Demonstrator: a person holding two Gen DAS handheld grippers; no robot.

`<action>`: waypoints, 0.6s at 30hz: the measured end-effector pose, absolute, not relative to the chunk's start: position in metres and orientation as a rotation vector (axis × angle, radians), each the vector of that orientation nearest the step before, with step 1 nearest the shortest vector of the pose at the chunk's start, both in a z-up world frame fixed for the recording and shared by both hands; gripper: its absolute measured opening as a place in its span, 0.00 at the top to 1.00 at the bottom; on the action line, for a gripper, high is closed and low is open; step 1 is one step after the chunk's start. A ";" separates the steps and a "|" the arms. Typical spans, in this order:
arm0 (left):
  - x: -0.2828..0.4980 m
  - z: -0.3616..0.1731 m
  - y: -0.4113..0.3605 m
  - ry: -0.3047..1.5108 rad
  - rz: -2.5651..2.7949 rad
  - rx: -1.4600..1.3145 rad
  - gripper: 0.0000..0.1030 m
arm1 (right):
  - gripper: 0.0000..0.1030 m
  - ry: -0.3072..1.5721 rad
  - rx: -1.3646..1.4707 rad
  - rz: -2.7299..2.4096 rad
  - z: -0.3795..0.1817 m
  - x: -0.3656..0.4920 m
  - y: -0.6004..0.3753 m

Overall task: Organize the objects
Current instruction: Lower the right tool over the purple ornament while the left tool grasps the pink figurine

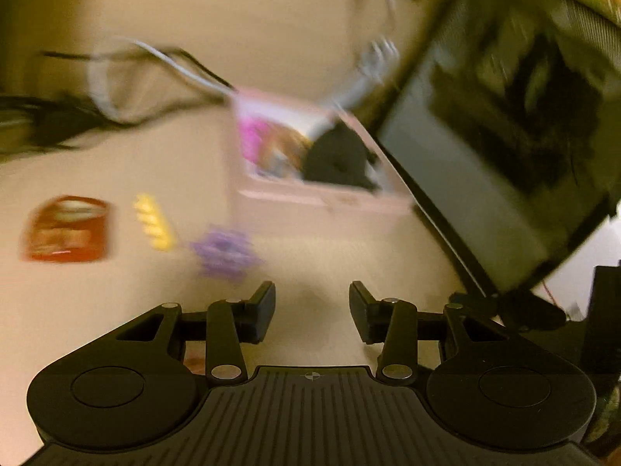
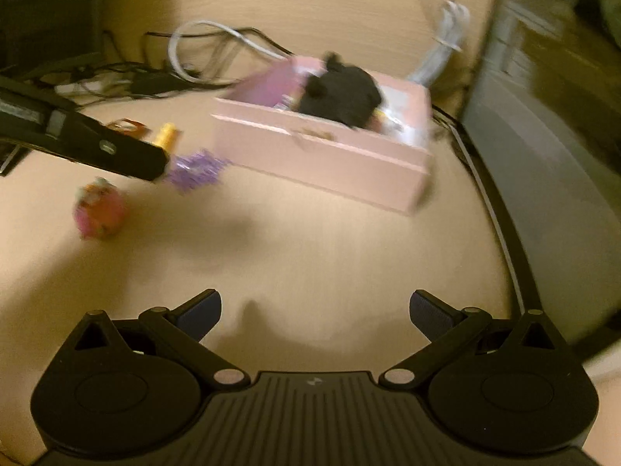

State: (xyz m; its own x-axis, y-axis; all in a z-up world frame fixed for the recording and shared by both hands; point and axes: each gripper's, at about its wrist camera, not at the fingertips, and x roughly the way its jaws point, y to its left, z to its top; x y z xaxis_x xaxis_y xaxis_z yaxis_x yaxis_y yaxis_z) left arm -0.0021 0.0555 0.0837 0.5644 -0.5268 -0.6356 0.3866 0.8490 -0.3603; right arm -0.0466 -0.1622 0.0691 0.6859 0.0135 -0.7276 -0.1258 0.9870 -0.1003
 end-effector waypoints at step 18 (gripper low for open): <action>-0.070 0.071 0.175 0.858 -0.035 -0.303 0.56 | 0.27 0.836 -0.097 0.319 0.046 0.083 -0.082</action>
